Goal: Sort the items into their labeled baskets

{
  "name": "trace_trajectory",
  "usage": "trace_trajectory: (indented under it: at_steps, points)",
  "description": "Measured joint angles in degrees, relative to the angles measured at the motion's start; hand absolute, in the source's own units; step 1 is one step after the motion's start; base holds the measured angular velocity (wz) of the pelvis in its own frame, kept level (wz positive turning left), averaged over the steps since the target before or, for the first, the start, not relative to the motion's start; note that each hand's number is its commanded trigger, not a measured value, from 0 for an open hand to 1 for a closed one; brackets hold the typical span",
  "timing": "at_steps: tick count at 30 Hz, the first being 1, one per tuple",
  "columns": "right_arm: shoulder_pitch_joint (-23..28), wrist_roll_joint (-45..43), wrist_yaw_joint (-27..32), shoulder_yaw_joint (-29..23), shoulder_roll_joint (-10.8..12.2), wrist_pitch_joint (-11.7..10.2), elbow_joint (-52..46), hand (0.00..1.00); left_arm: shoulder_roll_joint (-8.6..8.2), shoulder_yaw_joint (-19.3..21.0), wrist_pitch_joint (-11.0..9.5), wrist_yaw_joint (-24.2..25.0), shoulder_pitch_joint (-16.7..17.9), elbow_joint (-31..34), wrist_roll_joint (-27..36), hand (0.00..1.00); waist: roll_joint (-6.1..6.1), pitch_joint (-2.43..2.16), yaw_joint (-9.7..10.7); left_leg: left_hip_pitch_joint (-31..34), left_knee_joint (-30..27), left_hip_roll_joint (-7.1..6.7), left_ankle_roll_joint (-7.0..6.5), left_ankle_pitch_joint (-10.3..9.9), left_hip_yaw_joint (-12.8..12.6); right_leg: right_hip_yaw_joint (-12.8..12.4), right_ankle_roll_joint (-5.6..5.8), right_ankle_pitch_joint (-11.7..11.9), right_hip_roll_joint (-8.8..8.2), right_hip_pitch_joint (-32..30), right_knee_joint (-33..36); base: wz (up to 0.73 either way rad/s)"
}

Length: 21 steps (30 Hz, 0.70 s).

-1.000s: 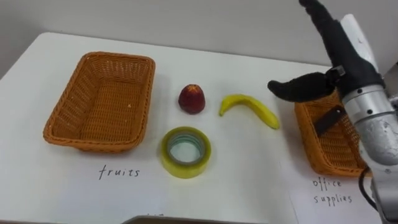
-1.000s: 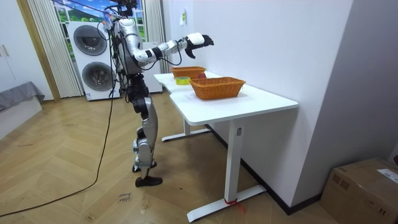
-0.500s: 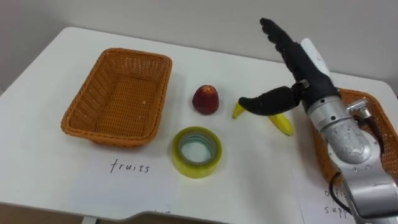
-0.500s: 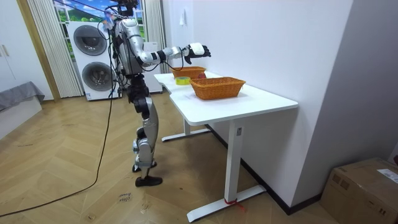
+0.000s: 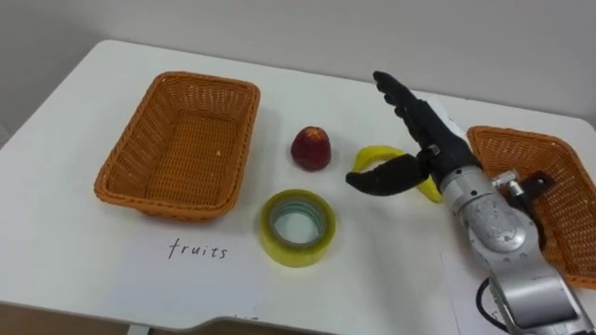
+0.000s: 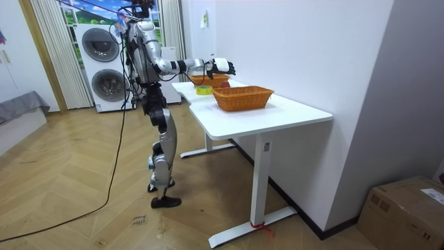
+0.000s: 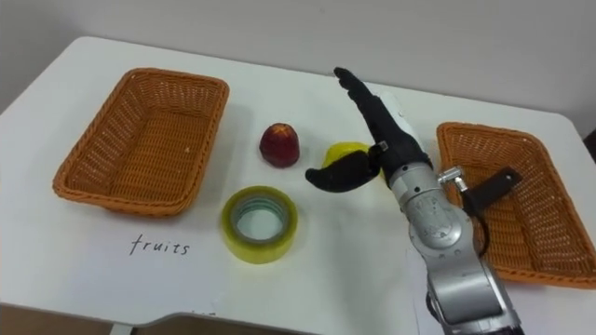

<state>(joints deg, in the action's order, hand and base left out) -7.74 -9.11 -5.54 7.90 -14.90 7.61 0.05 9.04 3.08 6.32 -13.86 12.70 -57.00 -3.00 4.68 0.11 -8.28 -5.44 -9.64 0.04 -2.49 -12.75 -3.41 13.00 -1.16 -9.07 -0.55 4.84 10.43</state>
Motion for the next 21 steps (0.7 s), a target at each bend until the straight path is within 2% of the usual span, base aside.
trace_trajectory:
  at_steps: [2, 7, 15, 18, 19, 21]
  points:
    - [0.0, -0.55, 0.0, 0.34, 0.0, 0.0, 0.51, 0.0, -0.31, 0.07, 0.33, 0.73, 0.03, 0.17, 0.0, 0.0, -0.29, -0.34, -0.29, 0.0, -0.03, -0.03, -0.03, 0.02, 0.0, 0.04, 0.0, 0.0, -0.05, 0.01, 0.02, 0.0]
    - [0.0, -0.55, -0.07, 2.2, 0.0, 0.05, 2.16, 0.0, -0.53, 0.07, 0.78, 1.2, 0.0, 0.18, 0.0, 0.0, -0.08, -0.52, -0.33, -0.01, -0.19, -0.07, 0.0, 0.09, 0.0, 0.06, 0.0, 0.0, -0.09, 0.09, 0.06, 0.0]
    - [0.0, -0.48, -0.57, 2.34, -0.01, 0.05, 2.6, 0.0, -0.62, 0.04, 0.79, 2.27, -0.23, 0.19, 0.0, 0.0, 0.23, -0.28, -1.21, 0.01, -0.19, -0.46, -0.14, 0.3, 0.16, -0.06, 0.02, -0.01, -0.15, 0.05, 0.07, 0.0]
    - [0.0, -0.49, -1.11, 2.87, 0.0, 0.04, 3.62, 0.0, -0.62, 0.01, 0.75, 2.23, -0.5, 0.19, 0.01, 0.0, 0.49, -0.01, -1.61, 0.22, -0.2, -0.63, -0.28, 0.42, 0.39, -0.03, 0.04, -0.02, -0.28, -0.09, 0.1, 0.03]
    - [0.0, -0.49, -1.45, 3.17, 0.0, 0.04, 3.62, 0.0, -0.62, 0.0, 0.75, 2.23, -0.61, 0.19, 0.01, 0.0, 0.57, 0.21, -1.65, 0.42, -0.24, -0.7, -0.32, 0.45, 0.46, -0.03, 0.05, -0.03, -0.33, -0.22, 0.1, 0.04]
    - [0.0, -0.41, -1.7, 4.06, 0.0, 0.04, 3.61, 0.0, -0.61, 0.0, 0.75, 2.22, -0.61, 0.19, 0.0, 0.0, 0.62, 0.22, -1.65, 1.25, -0.56, -0.76, -0.38, 0.47, 0.54, 0.21, 0.06, -0.02, -0.42, -0.83, 0.18, 0.03]
